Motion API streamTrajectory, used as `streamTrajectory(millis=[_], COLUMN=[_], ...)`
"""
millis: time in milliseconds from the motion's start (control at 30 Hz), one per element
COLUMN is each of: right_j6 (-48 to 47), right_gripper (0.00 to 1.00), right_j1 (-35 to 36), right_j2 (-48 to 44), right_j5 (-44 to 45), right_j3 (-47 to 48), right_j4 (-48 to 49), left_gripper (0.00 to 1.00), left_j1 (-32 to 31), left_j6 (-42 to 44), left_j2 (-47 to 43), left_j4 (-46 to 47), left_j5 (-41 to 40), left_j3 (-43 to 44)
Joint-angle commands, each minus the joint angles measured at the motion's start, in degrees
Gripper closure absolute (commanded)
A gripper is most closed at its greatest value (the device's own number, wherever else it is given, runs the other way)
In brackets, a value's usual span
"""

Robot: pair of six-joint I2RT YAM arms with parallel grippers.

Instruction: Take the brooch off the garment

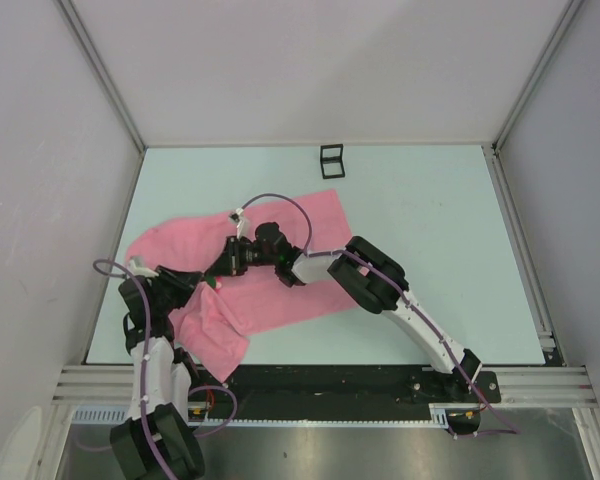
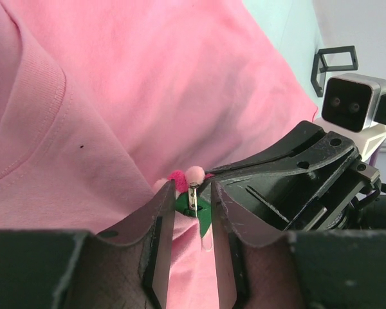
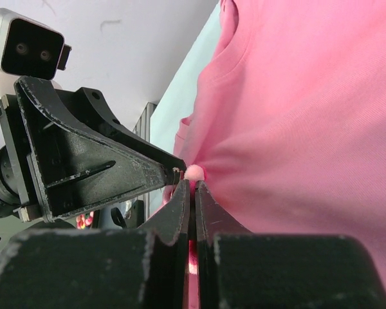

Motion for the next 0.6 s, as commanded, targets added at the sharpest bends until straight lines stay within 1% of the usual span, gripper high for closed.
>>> streamTrajectory(millis=[0, 33, 100, 167, 200, 233, 333, 467, 567], right_j6=[0.75, 0.84, 0.92, 0.92, 0.84, 0.92, 1.36, 2.24, 3.12], right_gripper=[1.00, 1.00, 1.00, 1.00, 1.00, 1.00, 1.00, 1.00, 1.00], right_j1=[0.04, -0.14, -0.14, -0.14, -0.14, -0.22, -0.23, -0.49, -0.40], right_j2=[1.08, 1.09, 1.17, 1.17, 1.17, 1.17, 1.09, 1.26, 1.53], right_j5=[-0.92, -0.83, -0.83, -0.74, -0.66, -0.57, -0.39, -0.22, -0.30], right_j3=[2.85, 2.85, 2.93, 2.93, 2.85, 2.76, 2.50, 2.06, 1.88], right_j4=[2.99, 2.99, 2.99, 2.82, 2.64, 2.64, 2.46, 3.34, 3.96], left_gripper=[0.68, 0.69, 0.71, 0.68, 0.64, 0.62, 0.61, 0.69, 0.69], left_j1=[-0.04, -0.04, -0.04, -0.12, -0.04, -0.04, 0.05, -0.04, -0.12], left_j6=[-1.71, -1.63, -1.71, -1.89, -1.98, -1.98, -2.33, -3.38, -3.39], left_j2=[-1.43, -1.35, -1.08, -0.73, -0.73, -0.73, -1.52, -2.31, -1.17], left_j4=[-0.42, -2.16, -2.62, -2.88, -3.06, -3.41, -4.82, -5.00, -4.20], left_j5=[-0.70, -1.14, -0.97, -0.62, -0.44, -0.44, -1.32, -2.37, -2.29], left_j3=[-0.47, -0.30, -0.21, -0.03, 0.05, 0.40, 0.41, -0.30, -0.65])
